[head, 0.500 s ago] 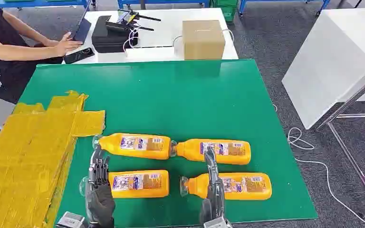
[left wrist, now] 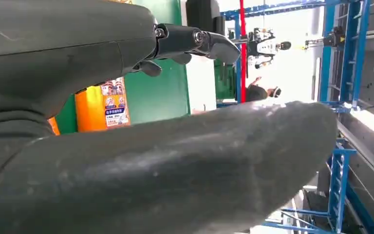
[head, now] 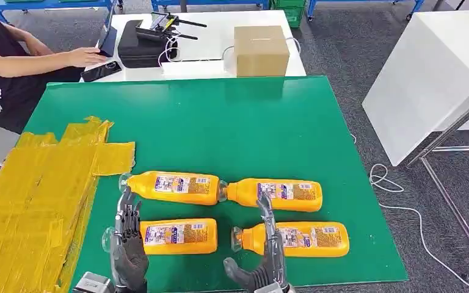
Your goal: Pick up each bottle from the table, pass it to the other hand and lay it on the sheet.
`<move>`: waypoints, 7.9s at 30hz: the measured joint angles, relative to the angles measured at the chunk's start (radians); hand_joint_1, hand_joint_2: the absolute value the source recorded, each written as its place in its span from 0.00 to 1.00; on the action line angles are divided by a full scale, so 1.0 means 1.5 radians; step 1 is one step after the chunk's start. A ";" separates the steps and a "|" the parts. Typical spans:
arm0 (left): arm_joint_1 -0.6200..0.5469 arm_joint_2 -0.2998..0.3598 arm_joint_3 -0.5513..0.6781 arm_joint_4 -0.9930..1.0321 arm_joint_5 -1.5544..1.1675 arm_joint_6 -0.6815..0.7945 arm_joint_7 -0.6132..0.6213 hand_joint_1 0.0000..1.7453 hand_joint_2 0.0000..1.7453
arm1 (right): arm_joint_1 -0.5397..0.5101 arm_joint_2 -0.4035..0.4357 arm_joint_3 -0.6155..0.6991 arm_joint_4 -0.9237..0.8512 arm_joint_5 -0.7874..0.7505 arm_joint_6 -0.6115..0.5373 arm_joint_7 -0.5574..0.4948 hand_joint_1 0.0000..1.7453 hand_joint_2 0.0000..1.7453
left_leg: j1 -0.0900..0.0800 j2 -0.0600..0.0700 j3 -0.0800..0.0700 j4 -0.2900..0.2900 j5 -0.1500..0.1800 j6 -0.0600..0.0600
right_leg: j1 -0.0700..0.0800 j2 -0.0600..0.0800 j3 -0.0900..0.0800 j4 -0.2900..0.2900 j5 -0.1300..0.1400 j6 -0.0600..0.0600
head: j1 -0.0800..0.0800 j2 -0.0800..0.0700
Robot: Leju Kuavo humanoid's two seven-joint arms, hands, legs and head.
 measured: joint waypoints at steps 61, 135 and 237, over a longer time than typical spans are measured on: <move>0.003 -0.023 0.094 -0.007 0.014 -0.104 0.000 0.00 0.00 | 0.185 -0.503 -0.004 -0.349 0.369 -0.010 0.534 0.00 1.00 | -0.001 0.000 0.001 0.000 -0.003 0.004 | -0.002 0.000 0.001 -0.001 -0.001 0.002 | 0.000 0.000; 0.005 -0.023 0.107 -0.007 0.014 -0.154 0.000 0.00 0.00 | 0.067 -0.362 -0.204 -0.110 0.480 0.215 0.439 0.00 1.00 | -0.001 0.000 0.002 0.000 -0.003 0.004 | -0.002 0.000 0.002 -0.001 -0.001 0.002 | 0.000 0.000; -0.023 -0.098 0.212 0.111 0.191 -0.501 0.000 0.00 1.00 | -0.146 0.072 -0.018 0.198 0.426 0.108 0.234 0.92 1.00 | -0.001 0.000 0.005 0.000 -0.003 0.004 | -0.001 0.000 0.005 0.000 -0.003 0.003 | 0.001 0.000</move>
